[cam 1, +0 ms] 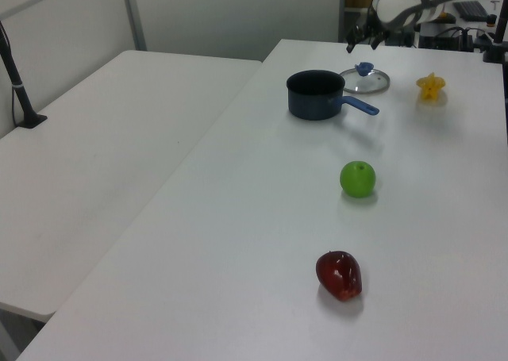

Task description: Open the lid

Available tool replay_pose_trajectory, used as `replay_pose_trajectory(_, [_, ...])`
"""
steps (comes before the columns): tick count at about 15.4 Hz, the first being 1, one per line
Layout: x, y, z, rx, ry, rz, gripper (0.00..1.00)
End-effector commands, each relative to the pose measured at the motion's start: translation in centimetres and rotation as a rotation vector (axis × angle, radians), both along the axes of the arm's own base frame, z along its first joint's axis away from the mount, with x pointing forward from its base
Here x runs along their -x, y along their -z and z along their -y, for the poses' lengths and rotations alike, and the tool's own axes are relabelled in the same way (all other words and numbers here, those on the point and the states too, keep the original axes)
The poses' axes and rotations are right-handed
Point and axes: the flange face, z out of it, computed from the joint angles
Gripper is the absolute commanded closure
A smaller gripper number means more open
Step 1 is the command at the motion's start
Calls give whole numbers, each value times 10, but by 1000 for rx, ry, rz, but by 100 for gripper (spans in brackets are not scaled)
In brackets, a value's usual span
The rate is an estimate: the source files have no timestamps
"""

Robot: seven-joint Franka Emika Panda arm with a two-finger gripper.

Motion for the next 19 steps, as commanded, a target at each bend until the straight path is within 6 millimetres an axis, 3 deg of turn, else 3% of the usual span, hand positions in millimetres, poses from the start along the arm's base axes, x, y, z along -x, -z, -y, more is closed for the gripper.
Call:
replay_pose_trajectory(1, [6, -72, -68, -95, -95, -67, 0])
replay_pose_trajectory(4, [21, -128, -134, -136, -160, -191, 0])
replay_pose_trajectory(7, [50, -174, -199, -162, -236, -333, 0])
replay_pose_trajectory(11, [87, -195, -270, -184, -364, -497, 0])
replay_pose_trajectory(15, [115, -179, -292, -188, -466, -541, 0])
replay_pose_trajectory(19, [125, -190, -289, -161, -471, -528, 0])
